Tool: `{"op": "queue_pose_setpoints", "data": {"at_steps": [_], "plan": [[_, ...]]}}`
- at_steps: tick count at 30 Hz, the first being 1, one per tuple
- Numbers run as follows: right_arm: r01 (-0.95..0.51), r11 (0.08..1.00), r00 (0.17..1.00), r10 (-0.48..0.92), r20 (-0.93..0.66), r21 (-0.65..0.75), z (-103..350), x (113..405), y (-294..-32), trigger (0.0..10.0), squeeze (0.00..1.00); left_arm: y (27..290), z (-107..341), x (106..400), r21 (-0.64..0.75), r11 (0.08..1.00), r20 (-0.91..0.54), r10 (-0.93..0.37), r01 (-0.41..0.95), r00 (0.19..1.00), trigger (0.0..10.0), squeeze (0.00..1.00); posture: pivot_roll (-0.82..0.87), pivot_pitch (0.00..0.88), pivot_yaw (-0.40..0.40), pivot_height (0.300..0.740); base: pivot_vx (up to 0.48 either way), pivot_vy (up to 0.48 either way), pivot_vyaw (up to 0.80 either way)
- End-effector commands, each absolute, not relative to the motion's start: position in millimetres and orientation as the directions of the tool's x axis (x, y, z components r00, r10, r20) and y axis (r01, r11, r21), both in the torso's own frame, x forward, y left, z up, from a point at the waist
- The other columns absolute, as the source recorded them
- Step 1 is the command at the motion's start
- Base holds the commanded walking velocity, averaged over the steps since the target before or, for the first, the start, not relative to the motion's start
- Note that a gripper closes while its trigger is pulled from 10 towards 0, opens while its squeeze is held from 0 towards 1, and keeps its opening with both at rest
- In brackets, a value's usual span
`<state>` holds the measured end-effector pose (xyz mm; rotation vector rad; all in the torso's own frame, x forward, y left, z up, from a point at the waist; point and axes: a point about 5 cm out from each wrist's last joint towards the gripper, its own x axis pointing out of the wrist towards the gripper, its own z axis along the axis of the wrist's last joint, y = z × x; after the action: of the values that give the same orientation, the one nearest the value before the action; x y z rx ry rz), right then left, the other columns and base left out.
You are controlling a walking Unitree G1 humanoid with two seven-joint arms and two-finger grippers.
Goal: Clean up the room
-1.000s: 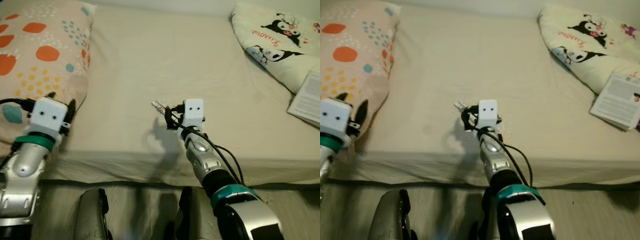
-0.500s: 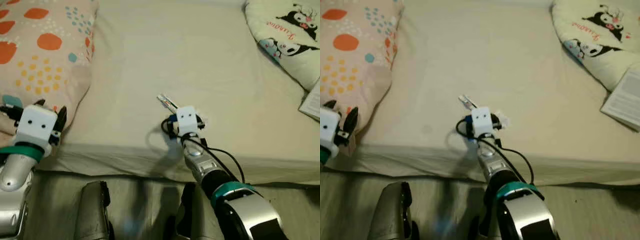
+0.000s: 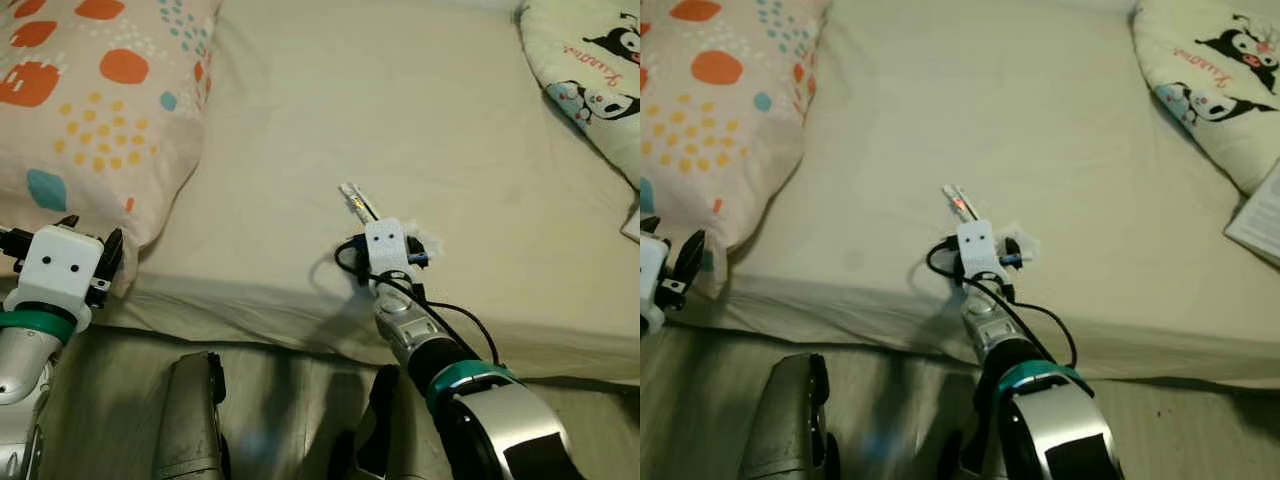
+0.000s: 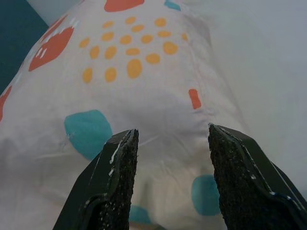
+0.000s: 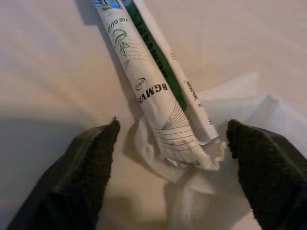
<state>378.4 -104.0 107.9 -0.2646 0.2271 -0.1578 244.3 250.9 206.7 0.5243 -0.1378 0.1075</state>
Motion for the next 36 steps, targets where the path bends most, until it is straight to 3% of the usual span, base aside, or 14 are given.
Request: {"op": "queue_pose_setpoints", "data": {"at_steps": [1, 10, 17, 24, 28, 30, 31, 34, 36], "plan": [[0.112, 0.957, 0.927, -0.198, -0.318, -0.267, 84.5, 367.7, -108.0, 0.0, 0.00, 249.6, 202.4, 240.1, 0.494, 0.860, 0.132, 0.067, -0.124, 0.989, 10.0, 0.00, 0.39, 0.308, -0.077, 0.495, 0.000, 0.000, 0.00], [0.044, 0.995, 0.926, -0.073, -0.370, -0.084, 84.8, 368.1, -92.6, 0.0, 0.00, 250.1, 200.6, 237.7, 0.491, 0.861, 0.119, 0.080, -0.129, 0.990, 10.0, 0.00, 0.39, 0.309, -0.081, 0.495, 0.000, 0.000, 0.00], [-0.057, 0.996, 0.932, 0.030, -0.360, -0.065, 85.5, 367.7, -83.3, 0.0, 0.00, 248.6, 200.0, 239.2, 0.488, 0.863, 0.119, 0.080, -0.129, 0.990, 10.0, 0.00, 0.38, 0.297, -0.084, 0.495, 0.000, 0.000, 0.00], [-0.065, 0.993, 0.929, 0.096, -0.358, 0.096, 88.1, 369.5, -83.2, 0.0, 0.00, 246.7, 198.7, 245.9, 0.481, 0.868, 0.124, 0.071, -0.122, 0.990, 10.0, 0.00, 0.35, 0.266, -0.076, 0.495, 0.000, 0.000, 0.00], [-0.070, 0.969, 0.936, 0.146, -0.319, 0.238, 96.4, 373.7, -82.0, 0.0, 0.00, 244.7, 199.3, 250.9, 0.478, 0.871, 0.131, 0.061, -0.117, 0.990, 10.0, 0.00, 0.34, 0.254, -0.072, 0.495, 0.000, 0.000, 0.00], [-0.086, 0.914, 0.953, 0.192, -0.235, 0.396, 109.6, 379.4, -81.2, 0.0, 0.00, 241.9, 199.2, 254.7, 0.477, 0.872, 0.135, 0.050, -0.110, 0.990, 10.0, 0.00, 0.33, 0.237, -0.070, 0.495, 0.000, 0.000, 0.00], [-0.086, 0.914, 0.953, 0.192, -0.235, 0.396, 109.6, 379.4, -81.2, 0.0, 0.00, 241.9, 199.2, 254.7, 0.477, 0.872, 0.135, 0.050, -0.110, 0.990, 10.0, 0.00, 0.33, 0.237, -0.070, 0.495, 0.000, 0.000, 0.00], [-0.195, 0.795, 0.966, 0.257, -0.028, 0.575, 135.7, 386.8, -84.2, 0.0, 0.00, 237.8, 198.7, 260.4, 0.473, 0.875, 0.142, 0.035, -0.099, 0.989, 10.0, 0.00, 0.32, 0.213, -0.066, 0.495, 0.000, 0.000, 0.00], [-0.229, 0.770, 0.963, 0.266, 0.026, 0.596, 141.5, 387.2, -87.0, 0.0, 0.00, 236.0, 198.3, 261.9, 0.470, 0.878, 0.144, 0.030, -0.095, 0.989, 10.0, 0.00, 0.31, 0.202, -0.064, 0.495, 0.000, 0.000, 0.00]]}}
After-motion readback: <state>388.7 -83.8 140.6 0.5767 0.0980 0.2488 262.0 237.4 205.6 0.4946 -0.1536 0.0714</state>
